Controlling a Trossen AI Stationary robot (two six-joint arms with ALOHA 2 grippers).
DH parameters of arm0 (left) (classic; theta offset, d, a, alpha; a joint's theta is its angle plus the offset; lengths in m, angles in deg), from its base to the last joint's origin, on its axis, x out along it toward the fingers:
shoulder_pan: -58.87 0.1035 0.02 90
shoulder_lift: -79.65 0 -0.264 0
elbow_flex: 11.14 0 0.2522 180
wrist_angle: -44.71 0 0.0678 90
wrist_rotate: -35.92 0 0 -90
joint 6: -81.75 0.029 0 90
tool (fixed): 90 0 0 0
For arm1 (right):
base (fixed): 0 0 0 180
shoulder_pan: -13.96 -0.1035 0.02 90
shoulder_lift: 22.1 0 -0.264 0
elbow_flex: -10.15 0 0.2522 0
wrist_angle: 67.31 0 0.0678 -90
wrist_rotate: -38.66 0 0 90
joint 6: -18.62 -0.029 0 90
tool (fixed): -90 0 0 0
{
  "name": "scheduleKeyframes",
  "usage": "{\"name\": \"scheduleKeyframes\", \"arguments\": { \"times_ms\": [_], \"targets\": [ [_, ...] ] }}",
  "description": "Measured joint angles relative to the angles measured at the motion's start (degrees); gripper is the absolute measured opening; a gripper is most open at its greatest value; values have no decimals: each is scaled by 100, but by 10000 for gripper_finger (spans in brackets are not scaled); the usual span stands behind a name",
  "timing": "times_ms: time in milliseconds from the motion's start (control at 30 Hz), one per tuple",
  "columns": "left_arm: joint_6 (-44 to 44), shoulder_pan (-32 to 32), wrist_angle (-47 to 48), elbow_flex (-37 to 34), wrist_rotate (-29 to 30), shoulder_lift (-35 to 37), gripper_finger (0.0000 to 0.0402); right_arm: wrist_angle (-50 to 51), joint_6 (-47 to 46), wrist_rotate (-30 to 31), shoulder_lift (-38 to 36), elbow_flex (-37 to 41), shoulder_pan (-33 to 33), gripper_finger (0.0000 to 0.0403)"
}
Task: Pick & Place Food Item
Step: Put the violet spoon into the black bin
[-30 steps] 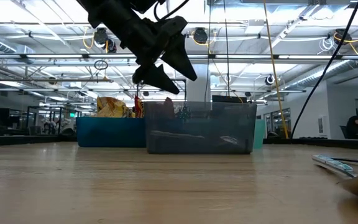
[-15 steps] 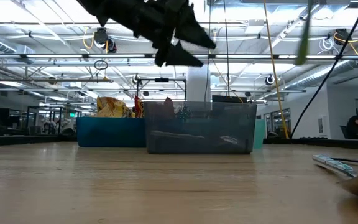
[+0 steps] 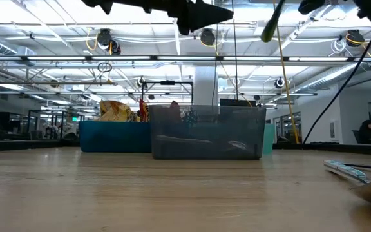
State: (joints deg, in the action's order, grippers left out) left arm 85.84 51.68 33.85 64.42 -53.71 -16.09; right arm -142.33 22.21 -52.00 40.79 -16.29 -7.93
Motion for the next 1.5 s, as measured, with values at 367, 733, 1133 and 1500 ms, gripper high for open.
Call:
{"name": "scheduleKeyframes", "arguments": {
  "times_ms": [367,733,1133,1500],
  "targets": [
    [183,-89,-1529,1,265,-900,347,-13,10,-116,477,-356,7,0],
    [316,-89,-1613,444,268,-1559,346,-55,27,-117,485,-358,7,0],
    [762,-89,-1608,448,264,-1556,134,36,53,-119,485,-358,5,0],
    [448,-93,72,446,226,-760,15,13,29,408,369,-147,9,1]
  ]
}}
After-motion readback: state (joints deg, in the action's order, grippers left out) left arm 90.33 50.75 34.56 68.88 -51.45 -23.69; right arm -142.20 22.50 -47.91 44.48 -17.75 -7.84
